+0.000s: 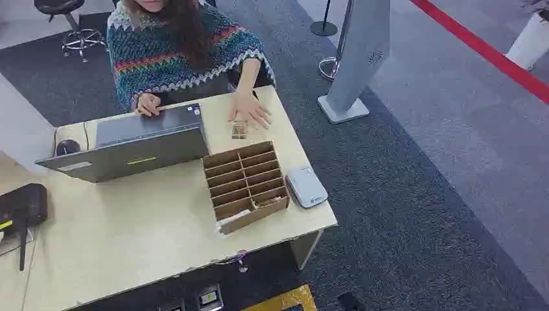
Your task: Pass the card to the sensor for recognition and then transmit it.
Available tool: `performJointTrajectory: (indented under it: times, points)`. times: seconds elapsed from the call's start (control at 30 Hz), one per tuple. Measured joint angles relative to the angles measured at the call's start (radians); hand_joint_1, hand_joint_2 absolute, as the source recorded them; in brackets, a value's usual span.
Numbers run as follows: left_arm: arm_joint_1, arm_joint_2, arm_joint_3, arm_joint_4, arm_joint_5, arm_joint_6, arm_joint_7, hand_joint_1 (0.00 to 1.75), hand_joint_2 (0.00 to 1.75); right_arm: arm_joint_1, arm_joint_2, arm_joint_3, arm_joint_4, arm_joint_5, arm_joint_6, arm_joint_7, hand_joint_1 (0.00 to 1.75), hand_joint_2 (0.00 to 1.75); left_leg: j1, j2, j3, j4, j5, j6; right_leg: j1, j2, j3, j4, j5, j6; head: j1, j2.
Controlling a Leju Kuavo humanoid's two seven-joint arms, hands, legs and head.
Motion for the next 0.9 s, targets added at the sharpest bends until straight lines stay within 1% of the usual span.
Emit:
performJointTrajectory:
  times: [0.1,0.2,0.3,0.4,0.5,0.6,0.77,0.9]
  points:
    - [0.0,0.0,0.0,0.0,0.003,0.001,0.0,0.0,0.0,0.001,0.0,0.0,0.0,-0.003,-0.018,-0.01,0.0,0.0,0.0,0.0,0.0,0.0,0.0,0.0,0.0,0.0,0.0,0.0,0.0,0.0,0.0,0.0]
    - [0.0,-0.001,0.0,0.0,0.01,0.001,-0.005,0.0,0.0,0.0,-0.003,-0.004,0.0,-0.032,-0.058,-0.053,0.0,0.0,0.0,0.0,0.0,0.0,0.0,0.0,0.0,0.0,0.0,0.0,0.0,0.0,0.0,0.0]
    - [0.0,-0.002,0.0,0.0,0.014,0.001,-0.016,0.0,0.0,-0.009,-0.013,-0.005,0.0,-0.04,-0.08,-0.087,0.0,0.0,0.0,0.0,0.0,0.0,0.0,0.0,0.0,0.0,0.0,0.0,0.0,0.0,0.0,0.0]
    - [0.0,-0.002,0.0,0.0,0.014,-0.002,-0.021,0.0,0.0,-0.029,-0.024,-0.006,-0.001,-0.027,-0.089,-0.103,0.0,0.0,0.0,0.0,0.0,0.0,0.0,0.0,0.0,0.0,0.0,0.0,0.0,0.0,0.0,0.0]
    - [0.0,-0.005,0.0,0.0,0.014,-0.003,-0.021,0.0,0.0,-0.049,-0.029,-0.006,-0.002,-0.013,-0.088,-0.1,0.0,0.0,0.0,0.0,0.0,0.0,0.0,0.0,0.0,0.0,0.0,0.0,0.0,0.0,0.0,0.0]
    - [0.0,-0.009,-0.001,0.0,0.014,-0.002,-0.021,0.0,0.0,-0.054,-0.028,-0.006,-0.002,-0.001,-0.074,-0.068,0.0,0.0,0.0,0.0,0.0,0.0,0.0,0.0,0.0,0.0,0.0,0.0,0.0,0.0,0.0,0.0]
    - [0.0,-0.013,-0.006,0.0,0.013,-0.002,-0.021,0.0,0.0,-0.033,-0.026,-0.006,-0.002,0.0,-0.051,-0.039,0.0,0.0,0.0,0.0,0.0,0.0,0.0,0.0,0.0,0.0,0.0,0.0,0.0,0.0,0.0,0.0]
    - [0.0,-0.013,-0.008,0.0,0.013,-0.002,-0.014,0.0,0.0,-0.017,-0.026,-0.006,-0.002,0.0,-0.044,-0.037,0.0,0.0,0.0,0.0,0.0,0.0,0.0,0.0,0.0,0.0,0.0,0.0,0.0,0.0,0.0,0.0]
